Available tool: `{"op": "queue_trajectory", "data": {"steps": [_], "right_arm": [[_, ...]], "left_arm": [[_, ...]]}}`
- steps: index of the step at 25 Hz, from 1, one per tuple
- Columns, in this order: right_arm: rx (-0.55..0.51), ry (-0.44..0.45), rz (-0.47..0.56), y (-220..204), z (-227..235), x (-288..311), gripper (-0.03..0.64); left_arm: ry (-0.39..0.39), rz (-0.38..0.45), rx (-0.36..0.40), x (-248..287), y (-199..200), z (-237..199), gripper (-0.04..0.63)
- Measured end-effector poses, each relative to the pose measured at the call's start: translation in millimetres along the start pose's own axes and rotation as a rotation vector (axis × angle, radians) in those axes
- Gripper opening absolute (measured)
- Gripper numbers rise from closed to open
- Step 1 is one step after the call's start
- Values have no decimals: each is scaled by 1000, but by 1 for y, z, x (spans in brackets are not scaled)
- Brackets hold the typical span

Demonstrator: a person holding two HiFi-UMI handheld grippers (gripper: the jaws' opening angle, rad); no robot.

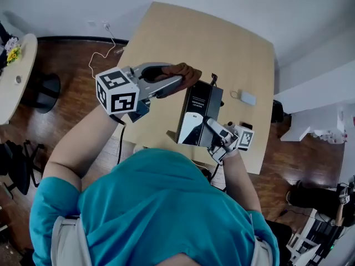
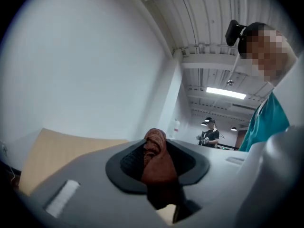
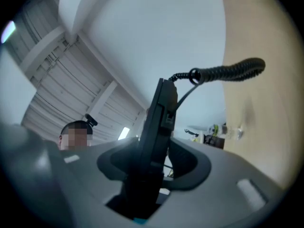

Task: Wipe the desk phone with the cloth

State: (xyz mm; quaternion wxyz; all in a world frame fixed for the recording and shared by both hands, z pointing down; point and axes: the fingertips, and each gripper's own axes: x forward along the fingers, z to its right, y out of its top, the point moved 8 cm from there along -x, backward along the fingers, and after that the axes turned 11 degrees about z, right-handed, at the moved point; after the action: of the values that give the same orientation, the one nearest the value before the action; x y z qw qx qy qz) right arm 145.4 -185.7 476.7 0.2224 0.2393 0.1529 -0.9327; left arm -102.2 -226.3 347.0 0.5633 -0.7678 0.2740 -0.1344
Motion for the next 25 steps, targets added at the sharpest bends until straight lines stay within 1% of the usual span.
{"op": "queue_trajectory", "data": {"steps": [2,3,7,10,13,15,16,19,20,22,24,25], "right_arm": [[16,36,5,-7,-2,5,196],[21,49,15,-9,-3,8,196],[9,63,85,3,-6,10,196],[-18,63,138,19,-9,4,196],[-42,85,198,40,-13,-3,196],[-63,107,222,47,-17,-2,196],[-75,116,224,48,-19,-1,196],[-105,117,207,48,-24,3,196],[-110,113,200,47,-25,5,195],[-108,123,199,46,-27,7,196],[-96,150,220,43,-27,9,196],[-94,160,230,43,-28,9,196]], "left_arm": [[-20,19,27,7,2,7,132],[-36,23,26,9,-1,12,132],[-96,37,-39,8,-15,28,132],[-136,17,-82,7,-28,43,132],[-185,-15,-128,8,-36,56,130],[-219,-23,-131,0,-37,63,132],[-229,-14,-124,-7,-35,64,131],[-222,43,-103,-22,-19,64,131],[-221,49,-93,-22,-15,65,130],[-233,32,-75,-15,-17,69,132],[-232,16,-87,-12,-29,70,132],[-219,14,-99,-14,-36,67,132]]}}
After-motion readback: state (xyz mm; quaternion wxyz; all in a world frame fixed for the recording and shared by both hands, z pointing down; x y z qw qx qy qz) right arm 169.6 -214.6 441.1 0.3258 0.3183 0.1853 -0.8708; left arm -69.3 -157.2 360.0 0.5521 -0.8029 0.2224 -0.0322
